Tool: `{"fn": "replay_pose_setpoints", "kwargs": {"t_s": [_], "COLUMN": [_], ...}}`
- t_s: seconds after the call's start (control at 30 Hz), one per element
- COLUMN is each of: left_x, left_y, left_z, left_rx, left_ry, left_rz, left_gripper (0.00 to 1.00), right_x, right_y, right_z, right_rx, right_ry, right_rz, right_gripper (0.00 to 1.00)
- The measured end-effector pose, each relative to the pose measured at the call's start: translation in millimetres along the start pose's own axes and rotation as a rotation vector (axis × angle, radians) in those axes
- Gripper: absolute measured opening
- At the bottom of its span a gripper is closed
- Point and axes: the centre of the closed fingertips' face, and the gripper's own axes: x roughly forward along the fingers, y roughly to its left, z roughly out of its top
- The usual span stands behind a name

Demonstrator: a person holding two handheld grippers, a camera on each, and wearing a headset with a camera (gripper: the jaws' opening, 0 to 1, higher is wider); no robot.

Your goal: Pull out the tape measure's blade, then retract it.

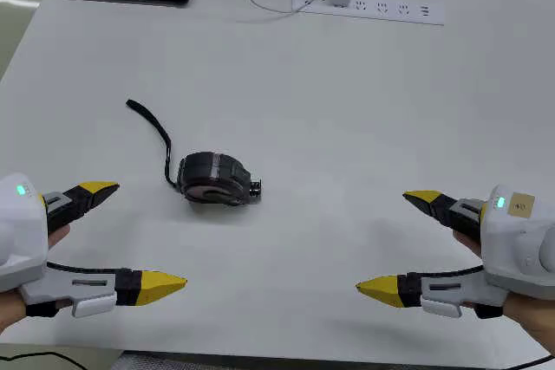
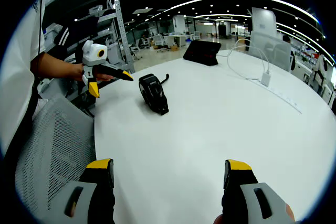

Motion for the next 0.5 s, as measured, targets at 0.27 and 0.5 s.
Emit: {"fn": "replay_pose_setpoints", "kwargs": {"t_s": [0.27,0.5], "left_x": [-0.5,-0.4], "left_y": [-0.1,0.1], "left_z": [-0.4,-0.6], "left_rx": [-0.001,0.0], "left_ry": [0.0,0.003], "left_rz": [-0.002,-0.003], "left_gripper": [0.99,0.99], "right_x": [0.0,0.1], "right_y": [0.0,-0.1], "right_z": [0.3,-0.1], "right_rx": [-0.002,-0.011], "right_ry": [0.0,0.002], "right_rz": [0.0,0.0], "right_gripper": [0.85,0.85]}}
